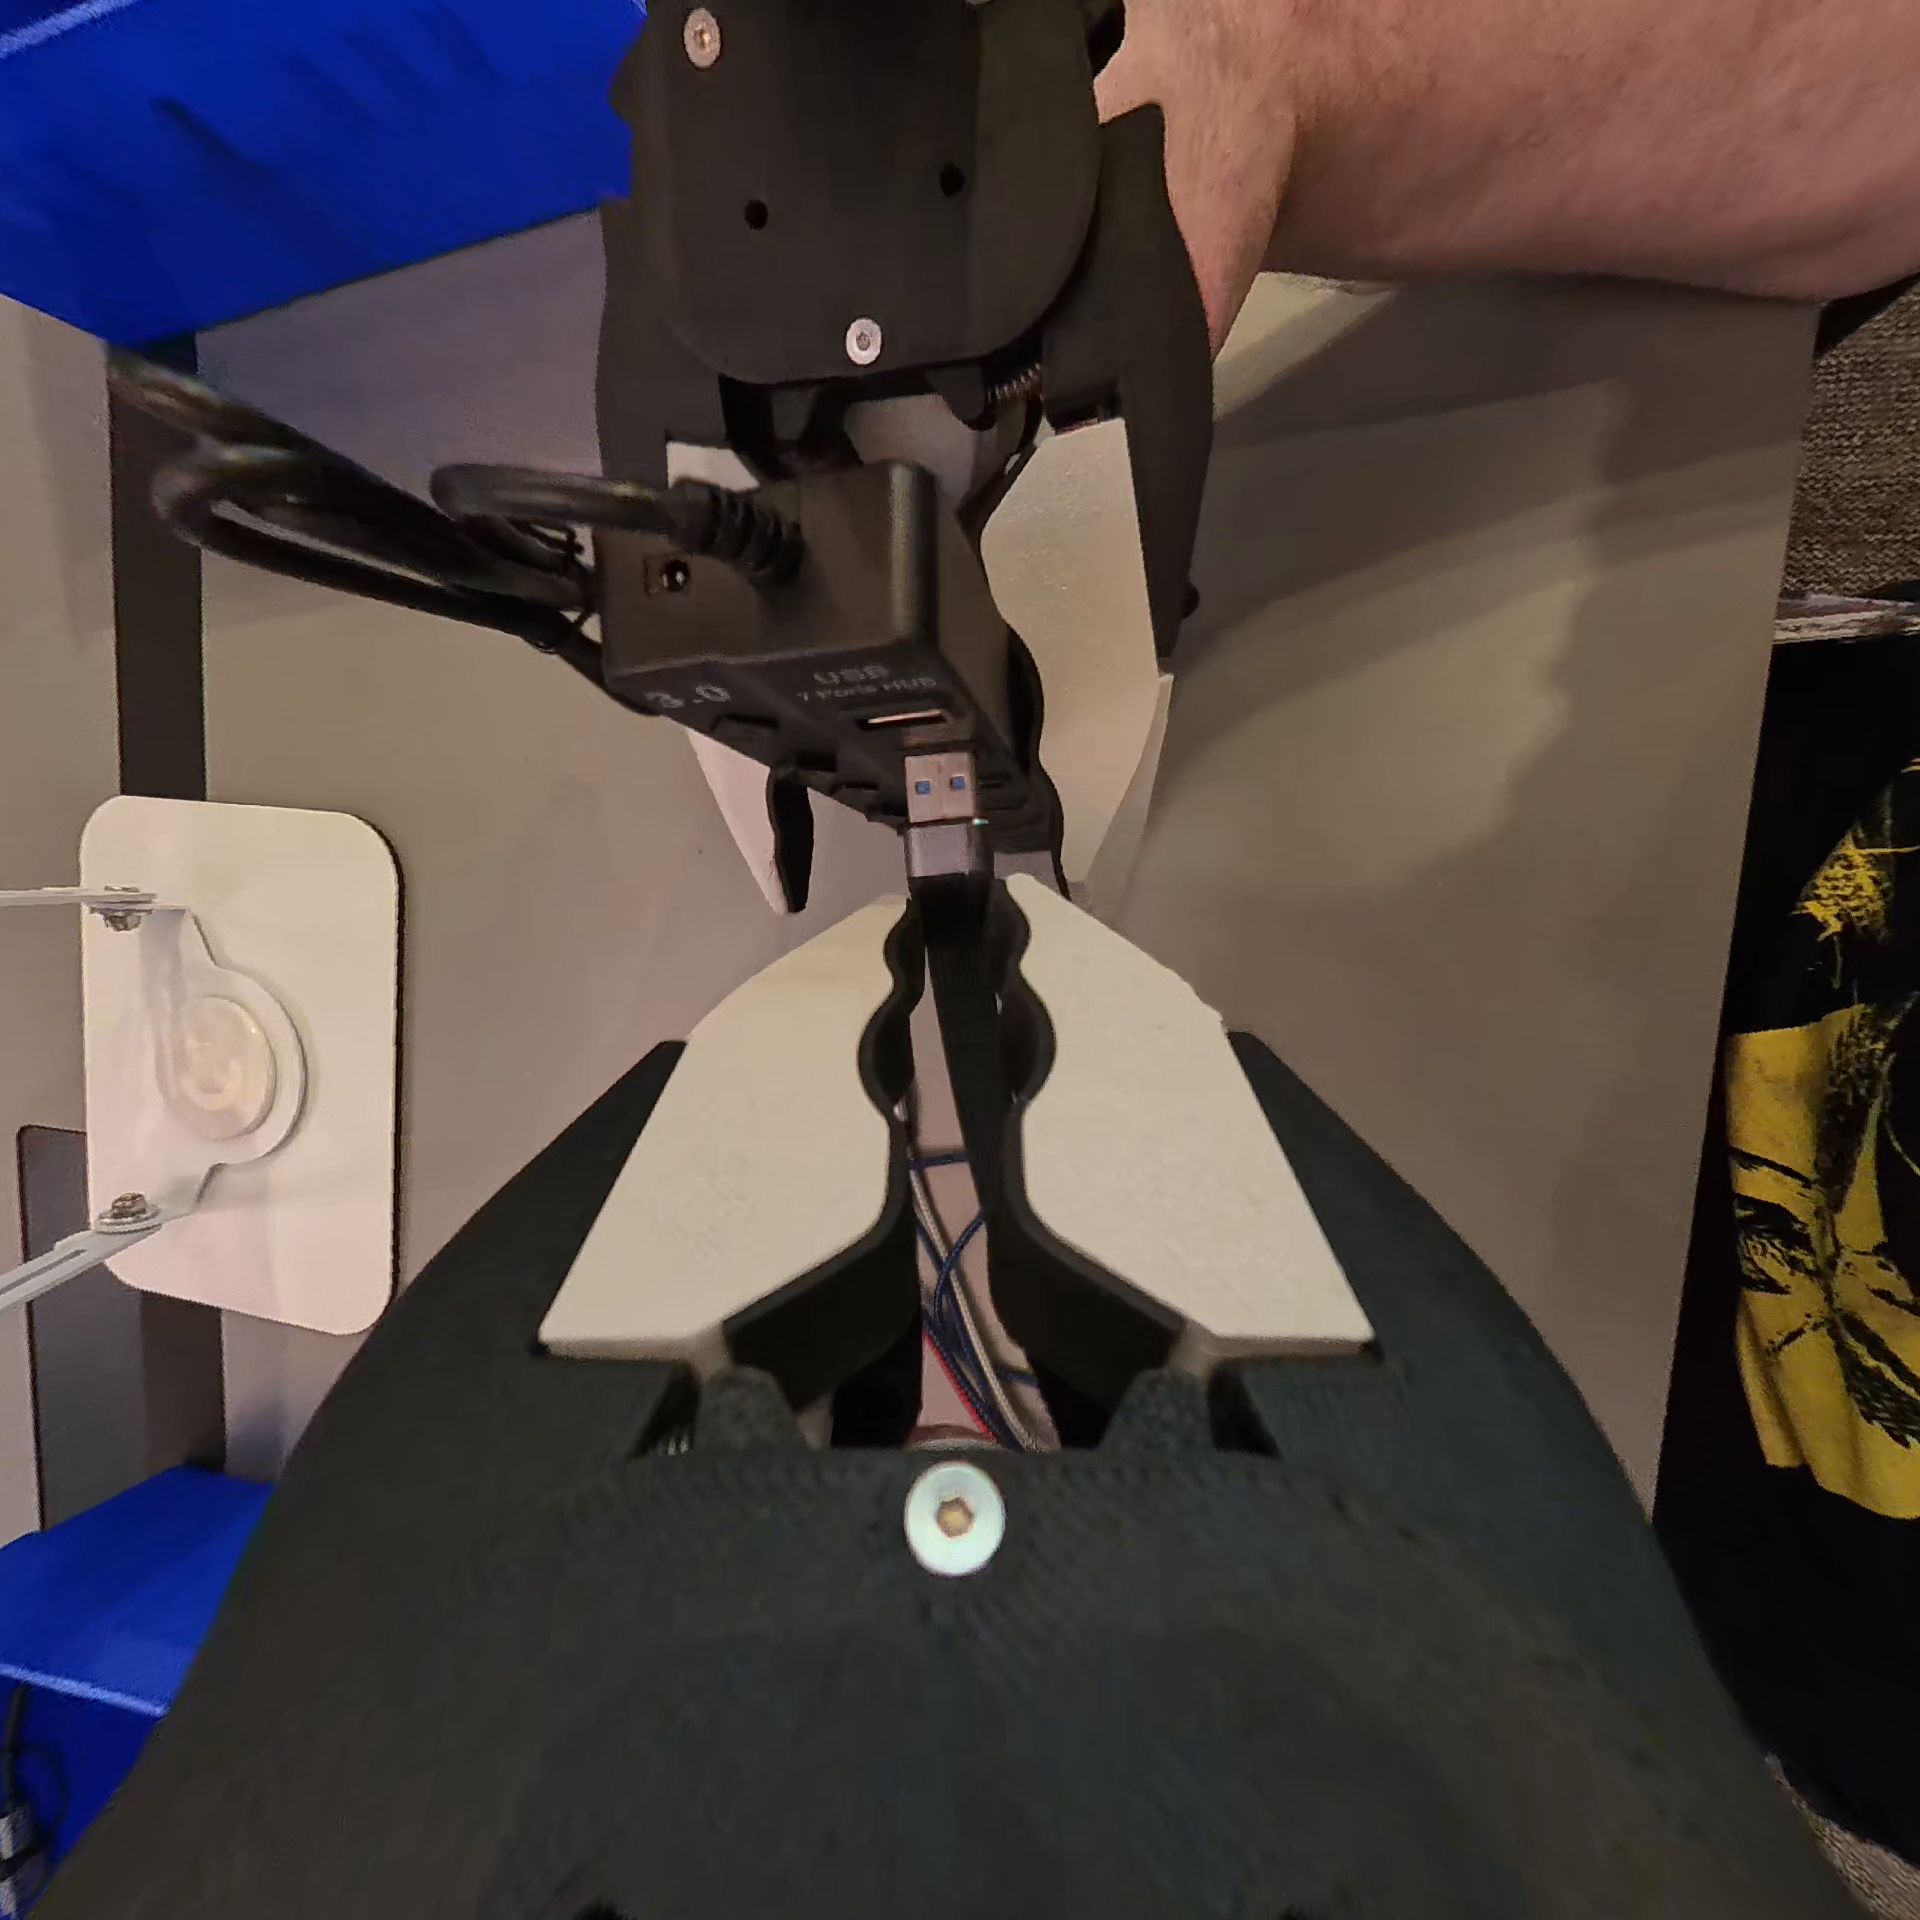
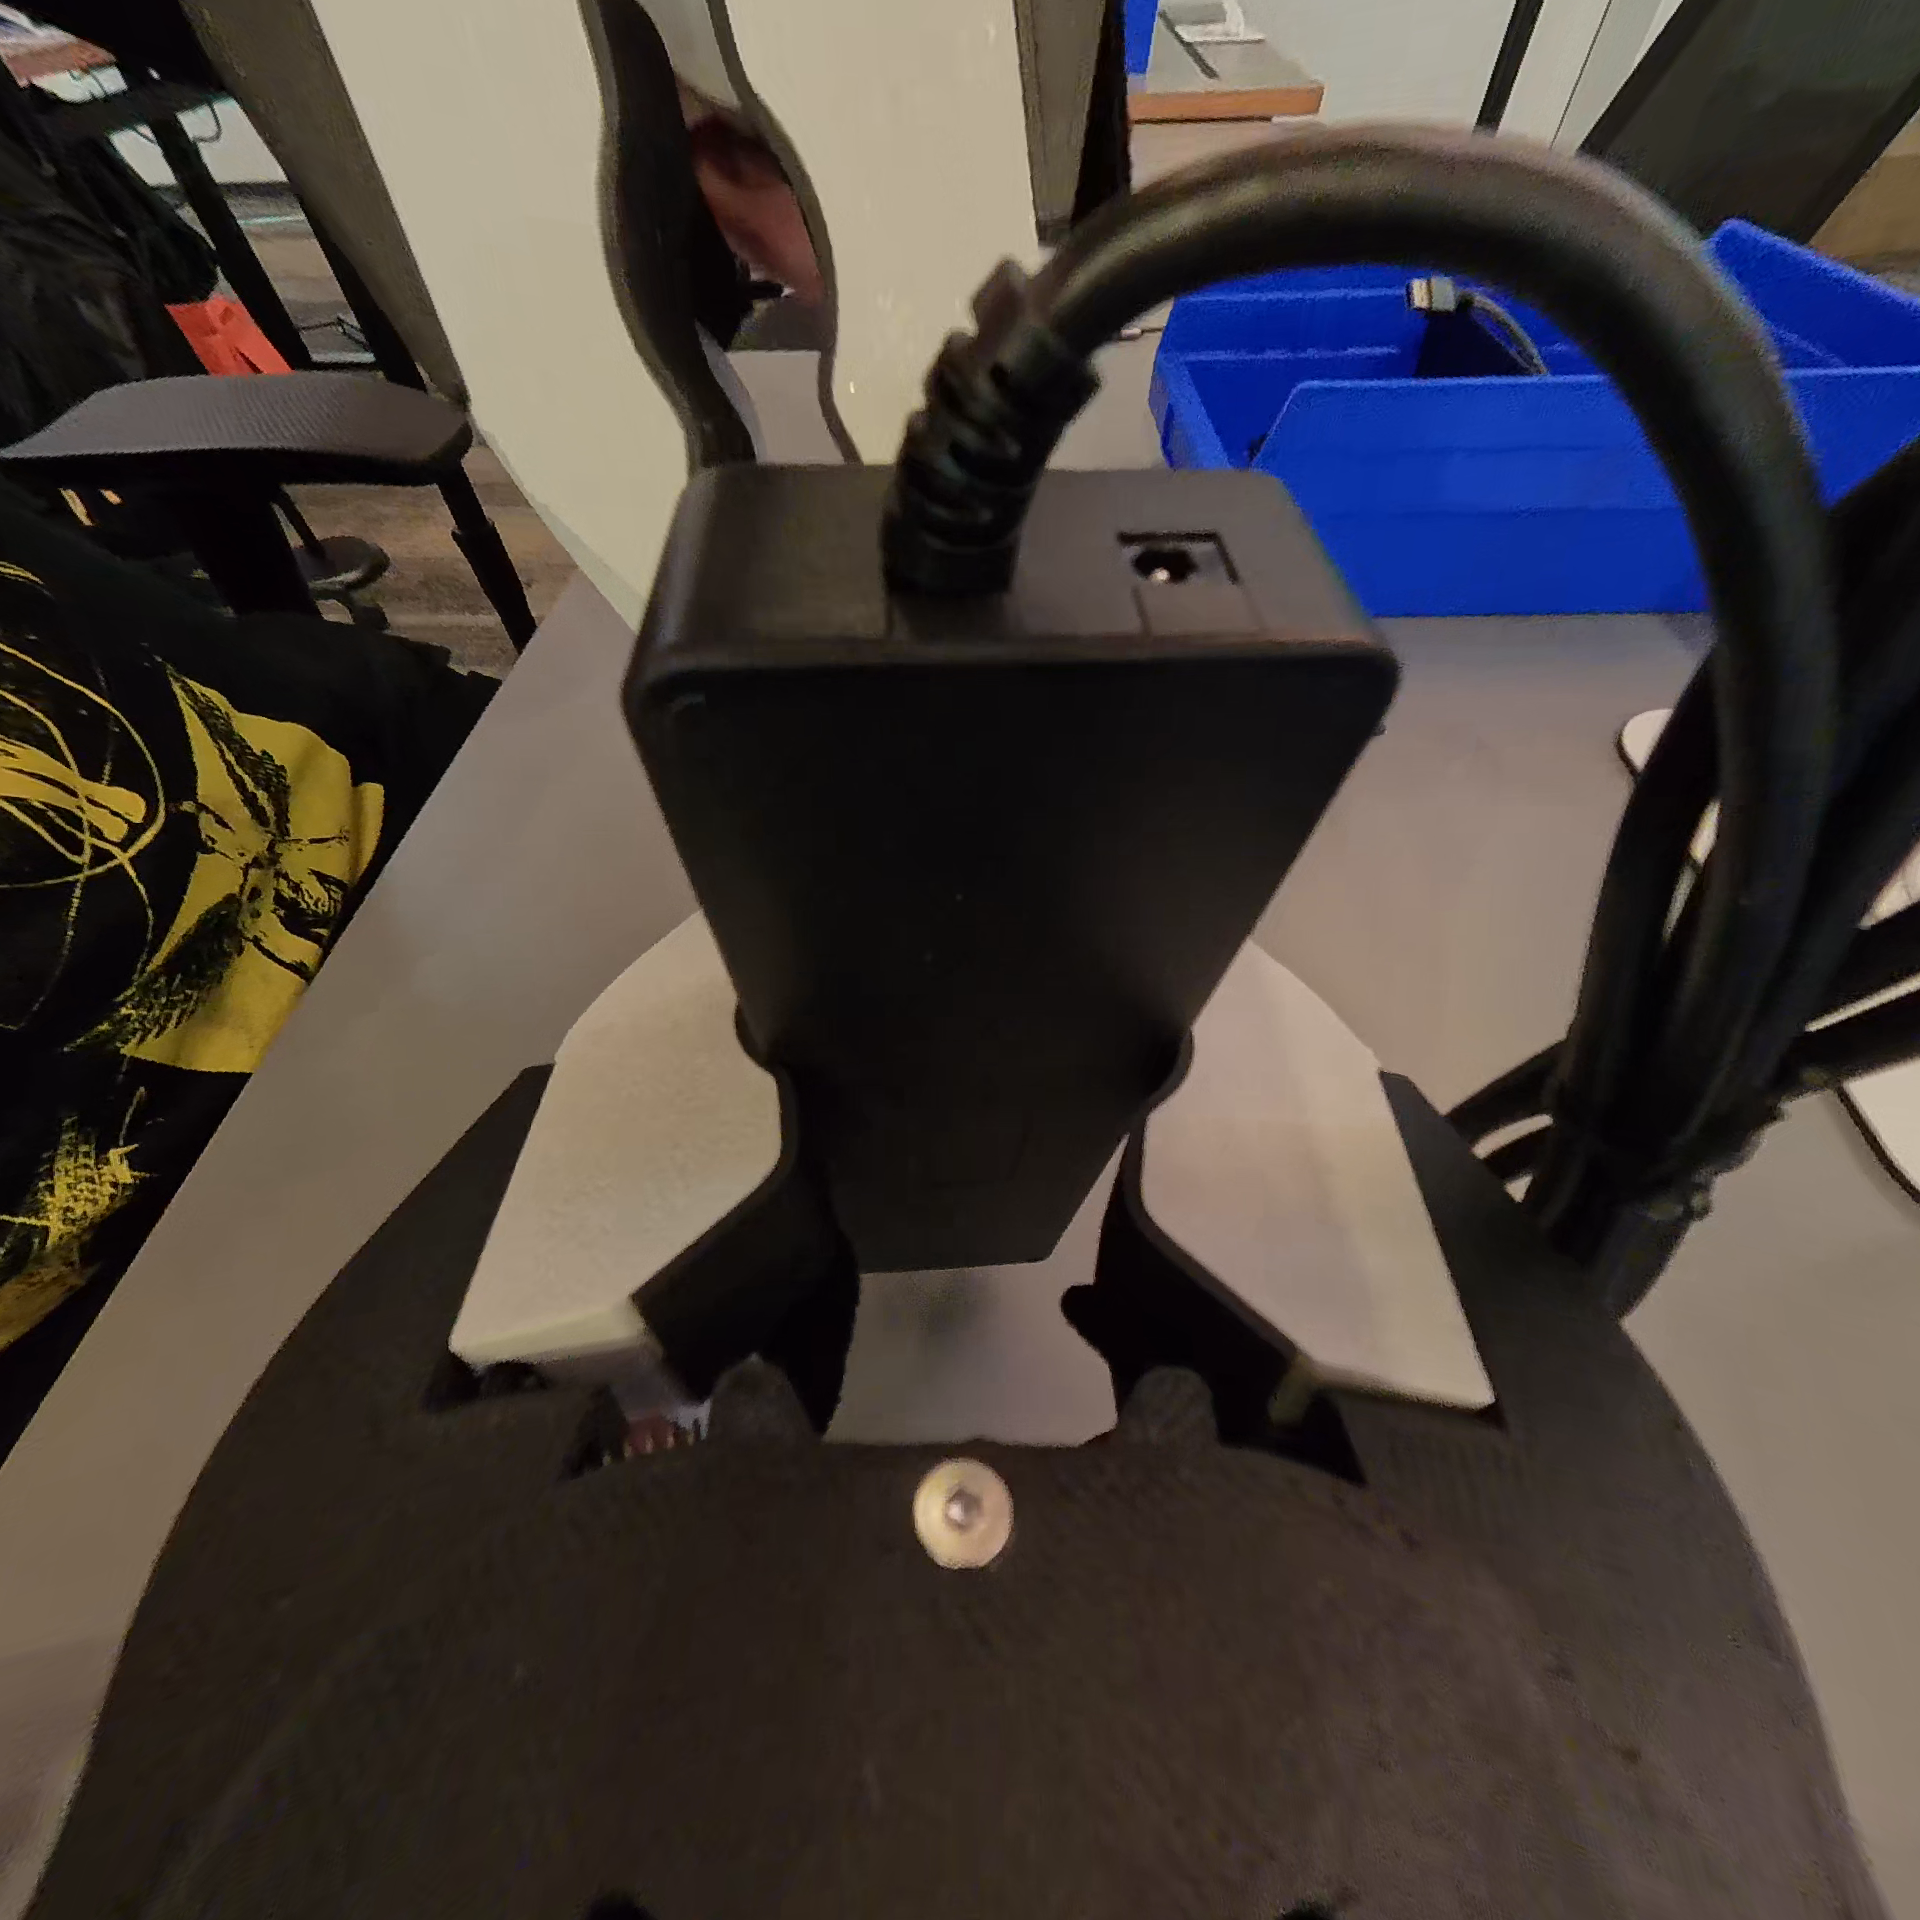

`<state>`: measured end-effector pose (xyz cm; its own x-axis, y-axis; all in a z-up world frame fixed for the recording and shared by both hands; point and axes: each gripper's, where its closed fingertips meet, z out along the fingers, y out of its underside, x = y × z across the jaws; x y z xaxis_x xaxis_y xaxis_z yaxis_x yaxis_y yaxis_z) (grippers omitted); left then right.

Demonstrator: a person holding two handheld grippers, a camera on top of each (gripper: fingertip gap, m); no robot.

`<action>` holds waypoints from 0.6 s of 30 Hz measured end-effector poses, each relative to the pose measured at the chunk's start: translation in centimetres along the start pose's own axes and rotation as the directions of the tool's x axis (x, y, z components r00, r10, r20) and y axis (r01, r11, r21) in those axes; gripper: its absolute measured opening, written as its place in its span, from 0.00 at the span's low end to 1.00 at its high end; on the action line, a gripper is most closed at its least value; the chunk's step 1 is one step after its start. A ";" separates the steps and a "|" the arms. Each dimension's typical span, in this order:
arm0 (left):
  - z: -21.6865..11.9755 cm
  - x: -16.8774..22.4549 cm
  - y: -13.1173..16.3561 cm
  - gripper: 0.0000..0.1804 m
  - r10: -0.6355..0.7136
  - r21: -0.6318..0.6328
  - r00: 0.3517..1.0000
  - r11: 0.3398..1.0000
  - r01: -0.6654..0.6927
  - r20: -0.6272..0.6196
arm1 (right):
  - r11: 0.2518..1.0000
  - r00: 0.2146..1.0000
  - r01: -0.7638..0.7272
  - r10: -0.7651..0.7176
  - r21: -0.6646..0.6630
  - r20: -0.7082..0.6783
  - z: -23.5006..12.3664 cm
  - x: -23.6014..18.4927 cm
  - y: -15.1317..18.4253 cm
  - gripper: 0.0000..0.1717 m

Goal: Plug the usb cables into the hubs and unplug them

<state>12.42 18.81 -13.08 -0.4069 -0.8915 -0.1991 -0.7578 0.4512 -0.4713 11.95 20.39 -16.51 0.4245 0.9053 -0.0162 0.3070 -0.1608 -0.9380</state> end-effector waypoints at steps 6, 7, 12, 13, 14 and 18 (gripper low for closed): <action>0.2 0.1 0.6 0.06 0.032 -0.047 0.999 0.998 -0.032 0.003 | 1.000 1.000 0.004 -0.004 -0.018 0.006 0.5 -0.1 0.3 0.37; 0.3 0.2 0.7 0.06 0.025 -0.042 1.000 0.999 -0.025 0.001 | 1.000 1.000 0.001 -0.001 -0.018 0.008 0.5 -0.1 0.4 0.37; 0.5 0.0 0.6 0.06 0.027 -0.033 1.000 0.999 -0.027 0.013 | 0.999 1.000 -0.006 0.006 -0.032 0.007 0.4 0.0 0.7 0.37; 0.5 0.0 0.6 0.06 0.031 -0.036 0.999 0.999 -0.031 0.014 | 0.999 1.000 -0.006 0.007 -0.035 0.009 0.4 0.0 0.7 0.37; 0.6 0.1 0.7 0.06 0.035 -0.040 0.999 0.999 -0.034 0.013 | 1.000 1.000 -0.012 0.013 -0.026 0.017 0.5 -0.1 0.6 0.37; 1.5 0.7 1.1 0.06 0.049 -0.064 0.999 0.997 -0.049 0.001 | 0.999 1.000 -0.001 0.002 -0.041 0.026 0.8 -0.5 0.6 0.37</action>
<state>12.07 18.63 -15.08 -0.4432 -0.8681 -0.2233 -0.7681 0.4963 -0.4046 11.26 20.18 -17.34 0.4026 0.9150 -0.0271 0.3414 -0.1776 -0.9230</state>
